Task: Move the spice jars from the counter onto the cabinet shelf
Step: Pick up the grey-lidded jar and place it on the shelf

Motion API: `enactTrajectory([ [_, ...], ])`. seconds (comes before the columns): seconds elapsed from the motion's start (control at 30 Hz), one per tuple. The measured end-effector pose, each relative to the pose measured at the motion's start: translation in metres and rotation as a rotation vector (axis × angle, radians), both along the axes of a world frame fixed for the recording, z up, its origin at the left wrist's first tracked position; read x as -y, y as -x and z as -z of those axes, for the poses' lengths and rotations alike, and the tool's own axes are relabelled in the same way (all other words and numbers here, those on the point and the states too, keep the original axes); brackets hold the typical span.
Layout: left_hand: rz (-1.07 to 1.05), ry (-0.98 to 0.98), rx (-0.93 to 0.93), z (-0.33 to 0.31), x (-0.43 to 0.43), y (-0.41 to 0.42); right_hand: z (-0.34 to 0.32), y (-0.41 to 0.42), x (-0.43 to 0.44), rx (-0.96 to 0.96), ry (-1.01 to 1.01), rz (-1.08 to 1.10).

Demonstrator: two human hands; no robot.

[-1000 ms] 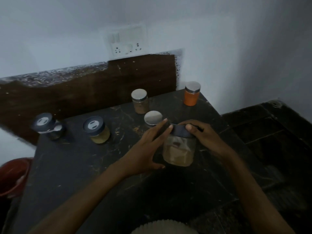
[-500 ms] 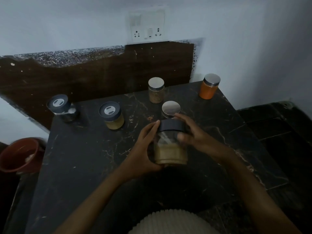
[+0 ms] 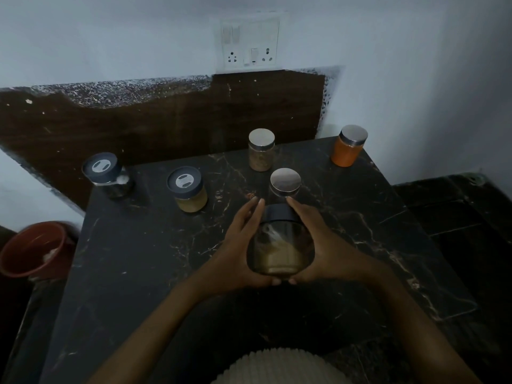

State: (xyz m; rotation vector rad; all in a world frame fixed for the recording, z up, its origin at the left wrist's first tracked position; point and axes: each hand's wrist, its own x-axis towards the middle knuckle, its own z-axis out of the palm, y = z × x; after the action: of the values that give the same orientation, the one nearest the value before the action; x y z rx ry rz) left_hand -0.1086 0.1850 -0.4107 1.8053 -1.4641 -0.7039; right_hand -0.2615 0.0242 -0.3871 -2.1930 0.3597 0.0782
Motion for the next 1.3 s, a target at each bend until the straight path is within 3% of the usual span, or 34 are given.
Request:
enactTrajectory([
  [0.4,-0.028,0.023,-0.091,-0.014,-0.003,0.003,-0.006,0.013,0.008,-0.018,-0.087,0.008],
  [0.6,0.017,0.004,0.064,-0.021,0.002,0.012,-0.008,0.009,0.0,0.034,0.029,0.022],
  [0.83,-0.049,0.082,-0.121,-0.031,0.0,0.008,-0.017,0.02,0.008,0.029,-0.204,0.025],
  [1.07,0.013,0.029,0.04,-0.038,0.006,0.009,-0.024,0.011,0.002,0.117,-0.003,0.045],
  [1.3,-0.02,0.156,-0.134,-0.047,0.001,0.008,-0.032,0.02,0.014,0.054,-0.136,0.034],
])
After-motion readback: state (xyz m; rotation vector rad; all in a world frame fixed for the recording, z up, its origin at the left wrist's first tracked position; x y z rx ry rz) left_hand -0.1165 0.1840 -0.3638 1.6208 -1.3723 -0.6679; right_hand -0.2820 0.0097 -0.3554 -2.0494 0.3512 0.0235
